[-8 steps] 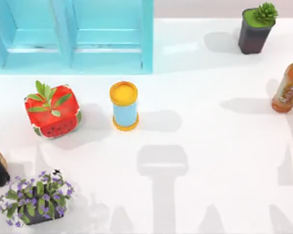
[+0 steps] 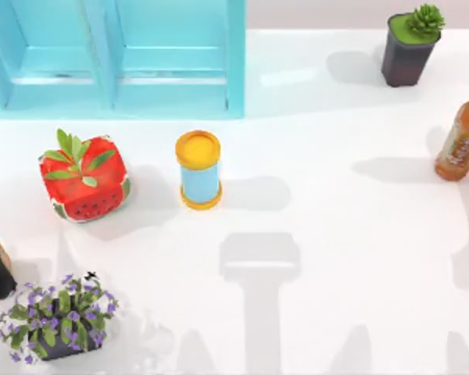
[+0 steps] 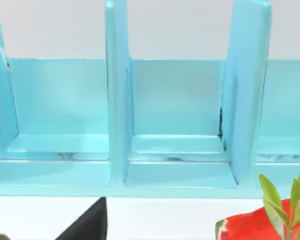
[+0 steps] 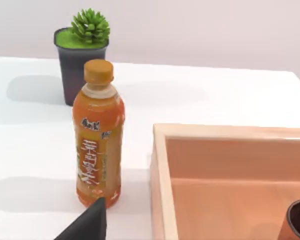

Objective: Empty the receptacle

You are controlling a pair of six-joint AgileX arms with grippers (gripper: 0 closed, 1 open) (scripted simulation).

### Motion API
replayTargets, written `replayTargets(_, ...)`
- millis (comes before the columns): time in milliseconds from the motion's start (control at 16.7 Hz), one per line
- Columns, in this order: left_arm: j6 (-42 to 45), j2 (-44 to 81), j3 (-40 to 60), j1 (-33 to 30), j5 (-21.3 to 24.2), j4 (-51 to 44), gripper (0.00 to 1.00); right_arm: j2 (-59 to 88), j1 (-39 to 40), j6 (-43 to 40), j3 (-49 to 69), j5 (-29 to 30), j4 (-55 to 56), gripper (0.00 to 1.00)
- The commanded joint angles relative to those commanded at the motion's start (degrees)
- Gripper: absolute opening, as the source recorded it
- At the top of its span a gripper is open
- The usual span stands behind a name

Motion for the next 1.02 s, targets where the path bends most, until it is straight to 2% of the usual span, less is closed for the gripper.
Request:
replayTargets(600,0.0,0.0,0.0,0.0,0.0,0.0,1.0,53.22,-15.6,-15.36,39.24,-0.32,-38.99,1.0)
replayTargets(1020,0.0,0.0,0.0,0.0,0.0,0.0,1.0,77.47,-23.44,-23.11,59.53,-0.23,-57.42,1.0)
